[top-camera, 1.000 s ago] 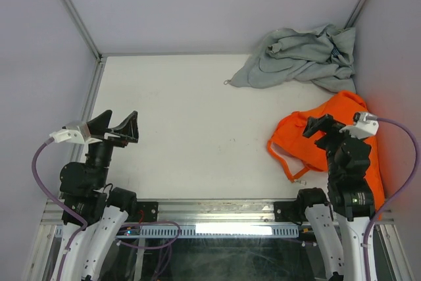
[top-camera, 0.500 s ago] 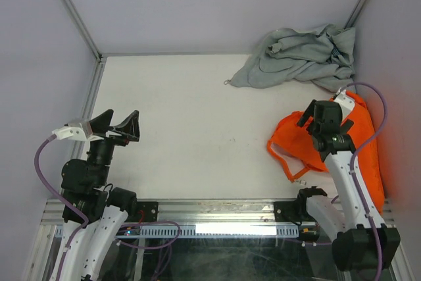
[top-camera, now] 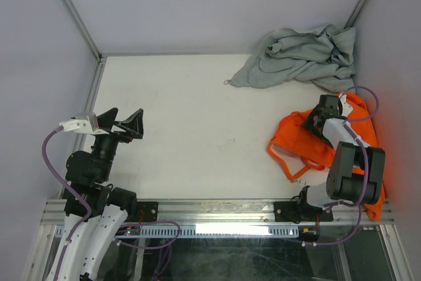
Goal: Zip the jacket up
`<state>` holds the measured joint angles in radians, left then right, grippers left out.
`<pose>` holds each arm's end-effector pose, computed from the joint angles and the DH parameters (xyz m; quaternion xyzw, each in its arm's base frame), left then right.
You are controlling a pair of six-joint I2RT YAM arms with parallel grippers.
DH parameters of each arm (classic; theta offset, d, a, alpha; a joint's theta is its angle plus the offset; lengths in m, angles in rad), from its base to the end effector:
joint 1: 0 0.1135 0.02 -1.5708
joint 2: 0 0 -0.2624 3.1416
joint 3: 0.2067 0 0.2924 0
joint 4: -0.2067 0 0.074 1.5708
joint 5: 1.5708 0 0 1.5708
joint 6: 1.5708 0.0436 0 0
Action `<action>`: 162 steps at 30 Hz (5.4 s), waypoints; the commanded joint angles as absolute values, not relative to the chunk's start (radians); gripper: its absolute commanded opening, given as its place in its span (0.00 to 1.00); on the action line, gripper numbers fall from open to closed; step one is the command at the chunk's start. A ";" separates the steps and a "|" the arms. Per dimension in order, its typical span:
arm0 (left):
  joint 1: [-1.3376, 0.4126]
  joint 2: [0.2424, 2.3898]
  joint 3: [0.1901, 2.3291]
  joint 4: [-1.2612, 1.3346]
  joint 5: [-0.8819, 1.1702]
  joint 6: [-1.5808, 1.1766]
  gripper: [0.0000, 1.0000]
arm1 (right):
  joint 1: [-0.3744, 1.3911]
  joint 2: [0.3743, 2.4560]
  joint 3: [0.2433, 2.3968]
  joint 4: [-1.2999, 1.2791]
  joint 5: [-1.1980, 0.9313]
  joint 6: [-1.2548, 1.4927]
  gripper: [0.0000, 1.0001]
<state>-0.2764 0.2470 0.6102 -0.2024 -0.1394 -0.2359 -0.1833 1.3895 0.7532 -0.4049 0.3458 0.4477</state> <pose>0.1242 -0.0289 0.3542 -0.0399 0.6474 -0.1488 0.7464 0.2890 -0.0686 0.1506 0.3378 0.8899 -0.1306 0.2775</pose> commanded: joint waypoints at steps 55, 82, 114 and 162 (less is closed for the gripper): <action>-0.239 0.552 0.689 -0.213 0.128 -0.380 0.99 | 0.597 1.222 0.956 -0.326 0.223 0.336 0.79; -0.239 0.989 0.420 0.231 0.196 -0.862 0.99 | 1.124 1.703 1.305 -0.530 0.811 0.285 0.73; -0.384 1.753 0.711 0.622 0.245 -0.977 0.74 | 0.200 1.239 0.888 -0.190 -0.395 0.419 0.00; -0.244 1.572 1.395 -0.413 0.051 -0.375 0.59 | 0.528 1.024 0.931 -0.447 -0.085 0.233 0.70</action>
